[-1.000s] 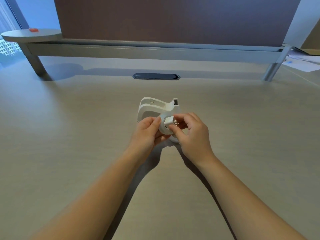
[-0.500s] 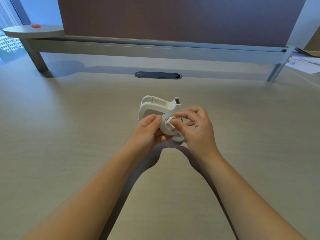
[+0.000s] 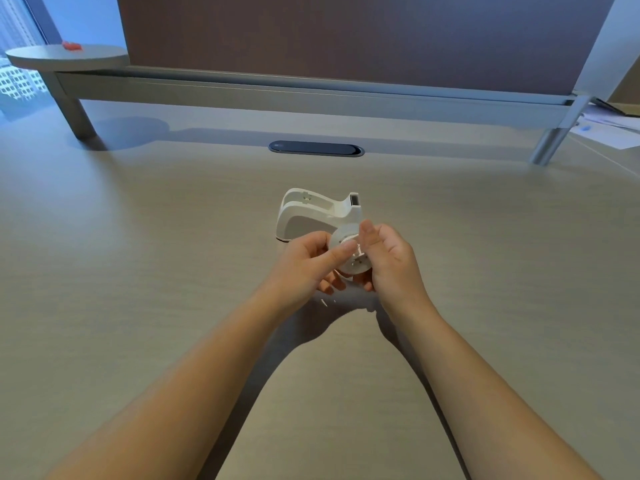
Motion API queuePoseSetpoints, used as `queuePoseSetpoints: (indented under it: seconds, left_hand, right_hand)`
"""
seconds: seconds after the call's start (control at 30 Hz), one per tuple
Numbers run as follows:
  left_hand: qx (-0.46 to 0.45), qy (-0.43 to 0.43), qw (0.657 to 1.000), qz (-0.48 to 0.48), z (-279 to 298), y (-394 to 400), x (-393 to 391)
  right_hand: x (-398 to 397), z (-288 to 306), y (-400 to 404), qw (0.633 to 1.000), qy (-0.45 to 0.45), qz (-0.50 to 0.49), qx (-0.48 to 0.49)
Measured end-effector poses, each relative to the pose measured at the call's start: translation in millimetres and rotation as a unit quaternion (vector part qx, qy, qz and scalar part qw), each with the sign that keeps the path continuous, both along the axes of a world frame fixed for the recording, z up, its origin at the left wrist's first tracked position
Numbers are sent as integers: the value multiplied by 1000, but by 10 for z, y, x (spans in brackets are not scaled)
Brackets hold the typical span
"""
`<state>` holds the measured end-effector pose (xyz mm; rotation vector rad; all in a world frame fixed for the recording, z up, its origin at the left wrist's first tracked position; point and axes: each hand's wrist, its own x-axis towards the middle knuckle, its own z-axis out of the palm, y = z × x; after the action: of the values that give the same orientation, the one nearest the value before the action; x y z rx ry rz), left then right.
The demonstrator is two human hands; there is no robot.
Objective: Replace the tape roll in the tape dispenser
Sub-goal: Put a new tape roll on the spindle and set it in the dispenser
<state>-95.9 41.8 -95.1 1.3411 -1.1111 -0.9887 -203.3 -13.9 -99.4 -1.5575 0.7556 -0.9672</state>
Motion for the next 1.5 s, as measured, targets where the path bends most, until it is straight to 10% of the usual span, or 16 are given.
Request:
queuePoseSetpoints:
  seconds: [1.1,1.5]
  left_hand:
    - [-70,-26,993,94,-25,-5,14]
    - [79,261,962,2,150,43,140]
  right_hand:
    - [78,-80,15,997,9,-6,-83]
    - [-66,53,-4,998,-8,16,-58]
